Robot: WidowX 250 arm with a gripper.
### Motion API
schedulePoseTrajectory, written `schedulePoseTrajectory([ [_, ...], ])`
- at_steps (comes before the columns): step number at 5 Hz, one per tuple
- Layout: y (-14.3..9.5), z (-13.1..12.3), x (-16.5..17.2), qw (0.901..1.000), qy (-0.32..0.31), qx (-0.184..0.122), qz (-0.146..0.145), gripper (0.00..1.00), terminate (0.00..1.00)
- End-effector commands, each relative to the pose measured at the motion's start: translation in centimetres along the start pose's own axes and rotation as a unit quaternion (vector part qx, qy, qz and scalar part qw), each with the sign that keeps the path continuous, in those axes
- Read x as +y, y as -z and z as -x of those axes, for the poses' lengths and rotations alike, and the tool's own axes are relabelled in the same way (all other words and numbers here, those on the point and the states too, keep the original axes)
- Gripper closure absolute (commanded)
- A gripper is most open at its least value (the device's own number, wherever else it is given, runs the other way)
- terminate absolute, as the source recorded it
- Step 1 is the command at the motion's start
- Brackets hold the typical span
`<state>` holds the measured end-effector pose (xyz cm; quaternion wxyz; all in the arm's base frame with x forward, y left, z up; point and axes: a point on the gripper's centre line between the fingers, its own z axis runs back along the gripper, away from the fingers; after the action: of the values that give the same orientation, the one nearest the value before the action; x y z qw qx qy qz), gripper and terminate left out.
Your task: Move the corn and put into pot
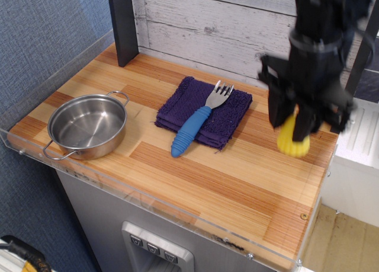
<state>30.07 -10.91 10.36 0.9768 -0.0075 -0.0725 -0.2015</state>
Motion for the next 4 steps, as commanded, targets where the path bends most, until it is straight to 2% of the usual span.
schedulePoseTrajectory([
  [1, -5.6, 3.4, 6.9, 0.9976, -0.050, -0.044, -0.021, 1.00, 0.00],
  [3, -7.4, 9.2, 14.3, 0.9928, -0.103, -0.044, -0.042, 1.00, 0.00],
  [4, -6.8, 12.1, 16.4, 0.9921, -0.111, -0.036, -0.048, 1.00, 0.00],
])
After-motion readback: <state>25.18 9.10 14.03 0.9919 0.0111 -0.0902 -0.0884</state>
